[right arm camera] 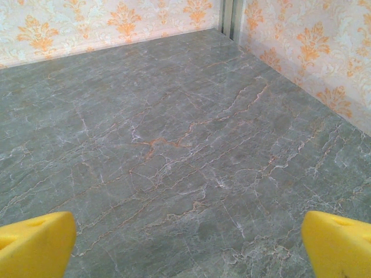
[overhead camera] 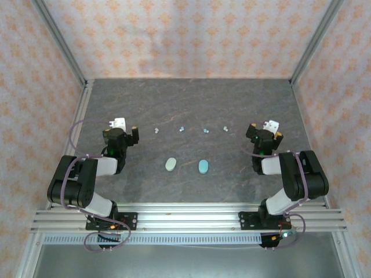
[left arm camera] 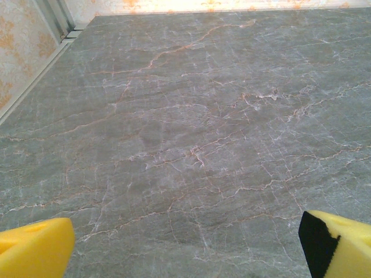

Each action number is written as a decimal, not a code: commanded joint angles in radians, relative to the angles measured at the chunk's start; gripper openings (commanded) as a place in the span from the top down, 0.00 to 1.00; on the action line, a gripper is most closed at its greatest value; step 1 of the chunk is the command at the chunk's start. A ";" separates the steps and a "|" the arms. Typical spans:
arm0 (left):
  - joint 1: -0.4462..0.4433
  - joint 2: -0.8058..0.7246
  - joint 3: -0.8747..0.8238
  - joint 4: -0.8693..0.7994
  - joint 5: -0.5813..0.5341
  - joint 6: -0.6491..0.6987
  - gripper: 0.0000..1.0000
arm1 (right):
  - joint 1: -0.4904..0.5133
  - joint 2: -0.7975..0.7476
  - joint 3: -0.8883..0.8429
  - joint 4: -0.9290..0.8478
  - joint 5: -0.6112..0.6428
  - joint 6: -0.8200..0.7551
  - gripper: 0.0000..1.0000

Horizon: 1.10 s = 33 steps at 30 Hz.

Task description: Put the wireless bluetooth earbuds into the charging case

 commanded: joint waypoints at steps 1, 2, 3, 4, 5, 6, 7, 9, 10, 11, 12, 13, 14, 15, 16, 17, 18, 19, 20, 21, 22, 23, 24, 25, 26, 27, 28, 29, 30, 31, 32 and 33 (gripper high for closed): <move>0.005 0.000 0.021 -0.004 -0.001 -0.011 0.00 | -0.007 -0.001 0.006 0.005 -0.003 0.006 0.01; 0.005 0.000 0.021 -0.004 0.000 -0.011 0.00 | -0.007 -0.001 0.007 0.006 -0.003 0.005 0.01; 0.005 0.000 0.021 -0.004 -0.002 -0.011 0.00 | -0.007 -0.001 0.005 0.008 -0.002 0.004 0.01; 0.005 0.001 0.021 -0.003 -0.002 -0.010 0.00 | -0.007 -0.002 0.002 0.011 -0.002 0.003 0.01; 0.005 0.002 0.022 -0.006 -0.001 -0.009 0.00 | -0.007 -0.002 0.001 0.012 -0.002 0.003 0.01; 0.004 0.001 0.021 -0.006 -0.001 -0.010 0.00 | -0.007 -0.002 0.001 0.012 -0.002 0.003 0.01; 0.004 0.000 0.020 -0.002 -0.001 -0.010 0.00 | -0.007 -0.003 0.000 0.015 -0.005 0.003 0.01; 0.005 -0.017 0.034 -0.043 -0.033 -0.023 0.00 | -0.005 -0.021 -0.013 0.031 -0.019 -0.004 0.01; 0.004 -0.037 0.051 -0.089 -0.067 -0.037 0.00 | -0.005 -0.044 -0.024 0.029 -0.027 -0.007 0.00; 0.005 -0.061 0.078 -0.159 -0.099 -0.051 0.00 | -0.004 -0.073 -0.030 0.017 -0.033 -0.013 0.00; 0.006 -0.080 0.105 -0.230 -0.121 -0.065 0.00 | -0.004 -0.102 -0.033 -0.008 -0.034 -0.014 0.00; 0.005 -0.100 0.138 -0.313 -0.134 -0.076 0.00 | -0.004 -0.142 -0.029 -0.053 -0.035 -0.014 0.00; 0.004 -0.115 0.169 -0.383 -0.144 -0.094 0.00 | -0.002 -0.181 -0.019 -0.112 -0.034 -0.010 0.01; 0.005 -0.129 0.190 -0.446 -0.143 -0.108 0.00 | -0.002 -0.213 -0.004 -0.175 -0.031 0.007 0.02; 0.005 -0.146 0.218 -0.519 -0.145 -0.132 0.00 | -0.002 -0.250 0.022 -0.270 -0.014 0.042 0.03; 0.005 -0.164 0.251 -0.608 -0.153 -0.163 0.00 | -0.003 -0.282 0.055 -0.376 0.012 0.092 0.04; 0.004 -0.177 0.284 -0.689 -0.158 -0.193 0.00 | -0.002 -0.302 0.089 -0.474 0.022 0.138 0.05; 0.004 -0.193 0.319 -0.773 -0.153 -0.218 0.00 | -0.002 -0.323 0.131 -0.586 0.007 0.155 0.07; 0.004 -0.207 0.348 -0.849 -0.136 -0.242 0.00 | -0.002 -0.336 0.169 -0.678 -0.024 0.158 0.08; 0.005 -0.218 0.367 -0.906 -0.115 -0.259 0.00 | -0.002 -0.345 0.202 -0.749 -0.048 0.176 0.08; 0.005 -0.232 0.386 -0.967 -0.082 -0.281 0.00 | -0.001 -0.351 0.238 -0.823 -0.075 0.194 0.08; 0.003 -0.245 0.402 -1.019 -0.041 -0.293 0.00 | 0.001 -0.354 0.270 -0.895 -0.105 0.209 0.08; -0.001 -0.254 0.411 -1.055 -0.008 -0.306 0.00 | 0.003 -0.355 0.297 -0.947 -0.132 0.222 0.08; -0.013 -0.264 0.415 -1.093 0.032 -0.316 0.00 | 0.009 -0.354 0.322 -0.996 -0.160 0.240 0.09; -0.029 -0.272 0.415 -1.116 0.075 -0.318 0.01 | 0.017 -0.354 0.338 -1.031 -0.178 0.257 0.09; -0.063 -0.281 0.413 -1.139 0.102 -0.319 0.02 | 0.028 -0.352 0.351 -1.060 -0.198 0.277 0.09; -0.110 -0.288 0.410 -1.161 0.109 -0.318 0.02 | 0.042 -0.352 0.358 -1.081 -0.214 0.294 0.09; -0.154 -0.292 0.410 -1.181 0.106 -0.320 0.02 | 0.060 -0.352 0.361 -1.091 -0.222 0.306 0.09; -0.209 -0.290 0.410 -1.201 0.093 -0.326 0.02 | 0.084 -0.352 0.360 -1.098 -0.230 0.312 0.09; -0.261 -0.287 0.412 -1.216 0.084 -0.338 0.02 | 0.108 -0.350 0.358 -1.100 -0.232 0.314 0.09; -0.303 -0.278 0.413 -1.226 0.084 -0.349 0.03 | 0.131 -0.348 0.358 -1.102 -0.229 0.316 0.09; -0.346 -0.266 0.419 -1.237 0.082 -0.361 0.04 | 0.152 -0.343 0.356 -1.105 -0.222 0.325 0.09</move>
